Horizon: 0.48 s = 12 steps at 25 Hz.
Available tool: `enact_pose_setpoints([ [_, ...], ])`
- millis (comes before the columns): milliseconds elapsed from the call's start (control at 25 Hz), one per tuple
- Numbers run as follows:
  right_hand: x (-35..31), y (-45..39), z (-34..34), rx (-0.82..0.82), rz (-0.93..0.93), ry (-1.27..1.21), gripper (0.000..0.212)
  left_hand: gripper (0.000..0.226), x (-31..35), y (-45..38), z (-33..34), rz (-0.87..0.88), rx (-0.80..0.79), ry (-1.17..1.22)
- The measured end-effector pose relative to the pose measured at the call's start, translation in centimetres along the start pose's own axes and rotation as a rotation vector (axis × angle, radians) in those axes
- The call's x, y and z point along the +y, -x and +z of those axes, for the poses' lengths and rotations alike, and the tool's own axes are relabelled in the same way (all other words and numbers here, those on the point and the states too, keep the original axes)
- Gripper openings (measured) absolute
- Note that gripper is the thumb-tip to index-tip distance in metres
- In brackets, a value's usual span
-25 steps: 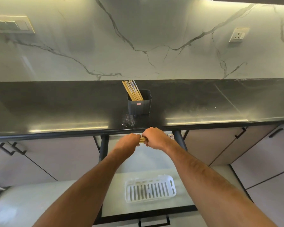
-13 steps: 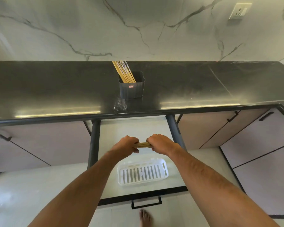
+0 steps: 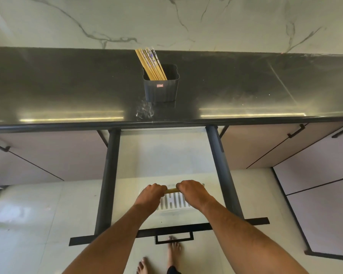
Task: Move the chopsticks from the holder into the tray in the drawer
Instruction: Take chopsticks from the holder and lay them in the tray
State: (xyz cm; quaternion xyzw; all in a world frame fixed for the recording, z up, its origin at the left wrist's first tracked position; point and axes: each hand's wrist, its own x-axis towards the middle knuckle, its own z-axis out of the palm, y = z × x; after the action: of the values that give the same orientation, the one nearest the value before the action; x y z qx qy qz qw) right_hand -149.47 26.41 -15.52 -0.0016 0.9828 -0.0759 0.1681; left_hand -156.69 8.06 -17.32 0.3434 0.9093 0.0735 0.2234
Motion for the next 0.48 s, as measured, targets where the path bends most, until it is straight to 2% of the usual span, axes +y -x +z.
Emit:
enact_pose_setpoints([
  [480, 0.1, -2.1, 5.0, -0.072, -0.049, -0.006, 0.026, 0.018, -0.8, -1.3, 3.8, -0.011, -0.028, 0.036],
])
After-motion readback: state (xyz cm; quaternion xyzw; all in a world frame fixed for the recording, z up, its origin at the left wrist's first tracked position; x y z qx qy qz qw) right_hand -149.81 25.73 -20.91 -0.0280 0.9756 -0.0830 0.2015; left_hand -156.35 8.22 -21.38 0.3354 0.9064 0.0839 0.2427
